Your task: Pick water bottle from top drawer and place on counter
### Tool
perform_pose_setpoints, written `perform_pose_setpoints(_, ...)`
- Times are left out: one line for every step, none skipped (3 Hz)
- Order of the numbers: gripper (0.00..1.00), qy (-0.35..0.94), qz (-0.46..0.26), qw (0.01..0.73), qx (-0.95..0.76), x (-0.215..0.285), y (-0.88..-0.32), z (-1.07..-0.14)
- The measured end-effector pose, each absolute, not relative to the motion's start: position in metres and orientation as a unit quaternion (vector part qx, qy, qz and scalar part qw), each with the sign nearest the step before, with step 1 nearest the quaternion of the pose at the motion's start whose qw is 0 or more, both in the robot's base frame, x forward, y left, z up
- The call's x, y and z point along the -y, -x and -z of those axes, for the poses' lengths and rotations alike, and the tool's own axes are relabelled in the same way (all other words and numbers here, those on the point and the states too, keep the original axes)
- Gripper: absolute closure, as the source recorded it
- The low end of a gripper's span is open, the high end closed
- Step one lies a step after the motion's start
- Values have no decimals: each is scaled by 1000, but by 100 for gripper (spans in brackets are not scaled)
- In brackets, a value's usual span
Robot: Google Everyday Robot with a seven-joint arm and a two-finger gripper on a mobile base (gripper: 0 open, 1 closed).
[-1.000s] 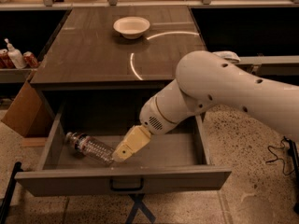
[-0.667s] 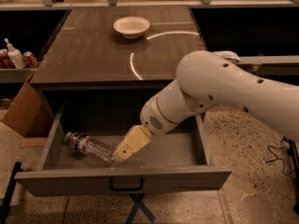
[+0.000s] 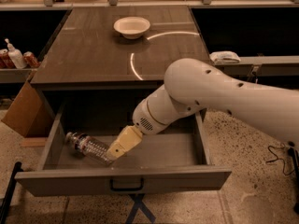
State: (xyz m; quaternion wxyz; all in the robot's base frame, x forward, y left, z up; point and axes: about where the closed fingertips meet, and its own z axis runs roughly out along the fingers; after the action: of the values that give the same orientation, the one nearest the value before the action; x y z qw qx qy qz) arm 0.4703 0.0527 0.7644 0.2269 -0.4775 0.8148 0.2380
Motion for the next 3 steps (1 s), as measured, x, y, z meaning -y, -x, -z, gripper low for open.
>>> perform_pose_setpoints(0, 476, -228, 224, -819, -69, -481, -740)
perform_pose_setpoints(0, 473, -226, 232, -820, -83, -494, -723)
perform_pose_setpoints(0, 470, -227, 251, -815, -105, -511, -710)
